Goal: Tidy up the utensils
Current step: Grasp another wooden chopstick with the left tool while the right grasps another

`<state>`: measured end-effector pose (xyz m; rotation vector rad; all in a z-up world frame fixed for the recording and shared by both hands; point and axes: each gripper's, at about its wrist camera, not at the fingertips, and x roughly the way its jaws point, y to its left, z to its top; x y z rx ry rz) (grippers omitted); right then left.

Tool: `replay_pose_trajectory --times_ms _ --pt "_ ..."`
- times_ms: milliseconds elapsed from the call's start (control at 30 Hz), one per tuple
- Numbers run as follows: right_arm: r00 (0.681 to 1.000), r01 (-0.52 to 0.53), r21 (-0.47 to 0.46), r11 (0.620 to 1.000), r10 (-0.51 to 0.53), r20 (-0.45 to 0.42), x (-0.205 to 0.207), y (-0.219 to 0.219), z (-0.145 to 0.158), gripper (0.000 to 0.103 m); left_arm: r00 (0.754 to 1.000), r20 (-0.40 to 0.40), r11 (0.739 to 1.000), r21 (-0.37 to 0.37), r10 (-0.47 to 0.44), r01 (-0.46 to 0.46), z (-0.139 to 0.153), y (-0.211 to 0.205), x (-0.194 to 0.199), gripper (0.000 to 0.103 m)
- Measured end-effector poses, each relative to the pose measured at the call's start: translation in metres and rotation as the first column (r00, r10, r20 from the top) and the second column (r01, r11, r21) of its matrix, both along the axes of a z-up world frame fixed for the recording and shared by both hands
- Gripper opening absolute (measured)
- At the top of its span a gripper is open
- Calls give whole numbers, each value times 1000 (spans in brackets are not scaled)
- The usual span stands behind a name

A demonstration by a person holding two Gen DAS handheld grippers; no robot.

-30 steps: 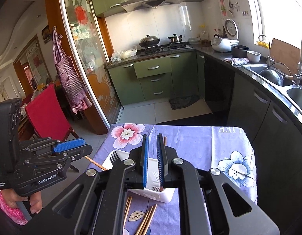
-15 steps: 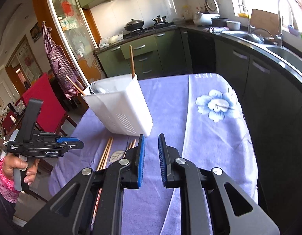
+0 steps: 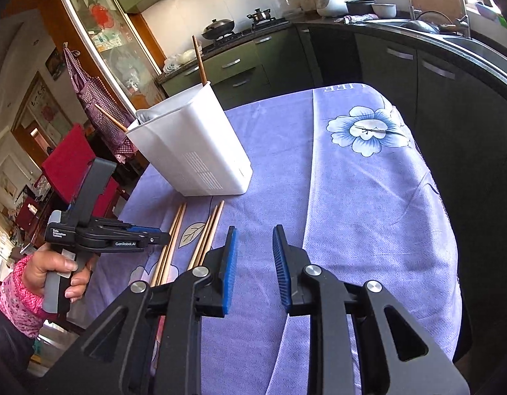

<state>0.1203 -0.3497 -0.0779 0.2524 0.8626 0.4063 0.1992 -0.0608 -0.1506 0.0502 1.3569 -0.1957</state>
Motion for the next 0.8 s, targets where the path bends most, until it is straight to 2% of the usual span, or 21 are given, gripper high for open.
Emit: replay_pose_trajectory --times_ms 100,333,567,800 --pt "1000 -8 1 1000 8 0 2 4 2 24 1000 -6 1000 21 4 -3 -4 -1 2 23" --pt "1000 -20 7 1000 20 -13 8 9 -2 24 1000 6 1000 -14 22 -22 4 8 -3 23" --pt "999 -38 16 999 38 -23 10 17 -4 24 999 -17 999 33 32 -32 -4 13 1 23" --pt "998 -49 -1 999 49 -26 14 21 -5 24 1000 -5 998 62 28 -28 -6 3 7 23"
